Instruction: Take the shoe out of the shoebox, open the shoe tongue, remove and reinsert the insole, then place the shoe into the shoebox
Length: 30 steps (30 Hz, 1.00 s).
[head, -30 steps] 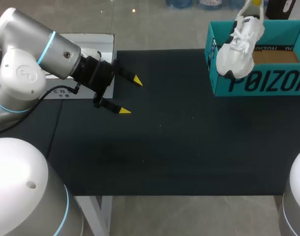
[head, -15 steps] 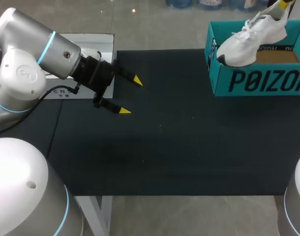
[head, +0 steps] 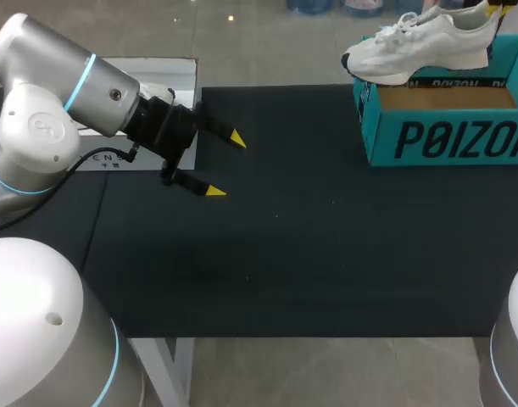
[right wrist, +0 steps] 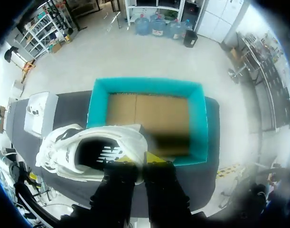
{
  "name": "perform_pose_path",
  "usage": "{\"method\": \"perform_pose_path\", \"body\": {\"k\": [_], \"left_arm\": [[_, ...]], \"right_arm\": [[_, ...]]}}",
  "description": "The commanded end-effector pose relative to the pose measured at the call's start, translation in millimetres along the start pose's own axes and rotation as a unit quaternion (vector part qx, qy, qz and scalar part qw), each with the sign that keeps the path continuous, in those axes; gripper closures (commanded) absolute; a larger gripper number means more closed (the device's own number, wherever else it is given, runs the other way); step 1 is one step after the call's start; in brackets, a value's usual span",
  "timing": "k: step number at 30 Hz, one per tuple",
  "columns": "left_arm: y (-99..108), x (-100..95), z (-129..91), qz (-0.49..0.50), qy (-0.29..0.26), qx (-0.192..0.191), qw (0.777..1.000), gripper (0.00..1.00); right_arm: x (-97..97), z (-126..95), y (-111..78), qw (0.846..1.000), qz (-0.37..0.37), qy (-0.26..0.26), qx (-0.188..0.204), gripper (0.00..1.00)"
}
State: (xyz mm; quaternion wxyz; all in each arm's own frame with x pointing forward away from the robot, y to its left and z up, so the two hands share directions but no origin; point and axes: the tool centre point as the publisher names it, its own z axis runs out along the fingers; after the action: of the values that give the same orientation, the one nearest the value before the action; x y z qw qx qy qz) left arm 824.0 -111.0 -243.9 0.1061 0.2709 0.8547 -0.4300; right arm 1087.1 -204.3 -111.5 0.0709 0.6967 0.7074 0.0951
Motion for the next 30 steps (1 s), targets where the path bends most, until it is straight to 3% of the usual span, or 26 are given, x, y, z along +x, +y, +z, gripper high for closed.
{"method": "perform_pose_path", "body": {"k": [1,8,13,20,30], "left_arm": [[0.1,-0.6,0.1,0.000,0.001,-0.001,1.000,0.00],[0.1,-0.6,0.1,0.000,0.001,-0.001,1.000,0.00],[0.1,-0.6,0.1,0.000,0.001,-0.001,1.000,0.00],[0.1,-0.6,0.1,0.000,0.001,-0.001,1.000,0.00],[0.1,-0.6,0.1,0.000,0.001,-0.001,1.000,0.00]], "right_arm": [[-9.7,6.7,12.0,0.997,0.074,-0.014,-0.032,1.00],[-45.3,10.4,28.6,0.970,0.214,-0.035,-0.112,1.00],[-73.4,18.8,30.2,0.955,0.272,-0.028,-0.111,1.00],[-98.0,33.5,23.0,0.955,0.283,-0.018,-0.088,1.00],[-107.8,49.3,6.5,0.969,0.237,-0.021,-0.063,1.00]]}}
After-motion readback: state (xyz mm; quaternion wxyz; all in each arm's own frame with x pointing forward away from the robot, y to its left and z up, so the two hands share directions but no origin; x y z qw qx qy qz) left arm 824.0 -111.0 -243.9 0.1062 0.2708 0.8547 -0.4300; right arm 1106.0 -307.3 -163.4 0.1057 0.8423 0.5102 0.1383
